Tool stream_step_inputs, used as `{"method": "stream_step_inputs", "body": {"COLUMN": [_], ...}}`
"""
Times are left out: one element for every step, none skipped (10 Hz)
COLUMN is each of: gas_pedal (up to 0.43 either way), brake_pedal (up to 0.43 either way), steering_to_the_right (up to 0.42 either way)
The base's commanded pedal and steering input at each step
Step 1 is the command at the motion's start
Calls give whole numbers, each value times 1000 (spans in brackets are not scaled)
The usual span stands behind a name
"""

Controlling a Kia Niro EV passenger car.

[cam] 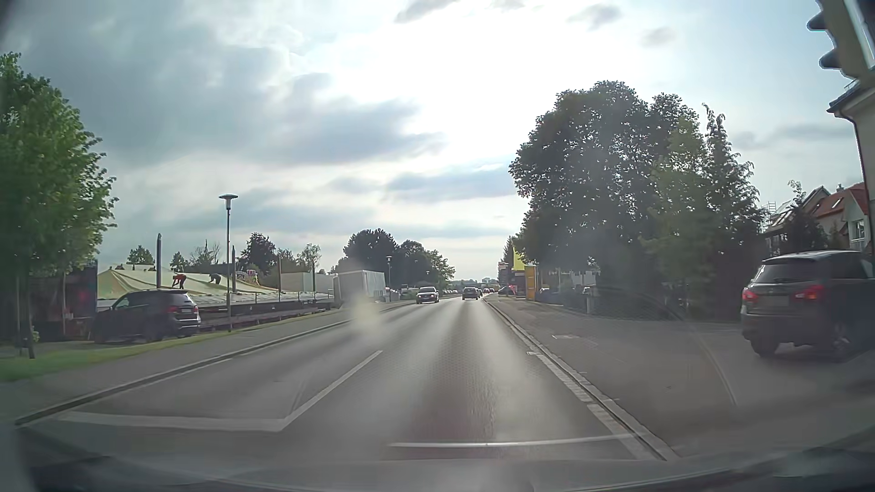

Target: Follow the waypoints while adhering to traffic rules and regulations

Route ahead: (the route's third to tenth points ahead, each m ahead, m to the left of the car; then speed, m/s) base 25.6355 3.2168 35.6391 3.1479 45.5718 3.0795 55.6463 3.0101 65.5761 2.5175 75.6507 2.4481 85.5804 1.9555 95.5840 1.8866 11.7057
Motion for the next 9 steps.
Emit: {"method": "stream_step_inputs", "body": {"gas_pedal": [169, 169, 169, 169, 169, 169, 169, 169, 169], "brake_pedal": [0, 0, 0, 0, 0, 0, 0, 0, 0], "steering_to_the_right": [-1, -1, -1, -1, -1, -1, -1, -1, -1]}}
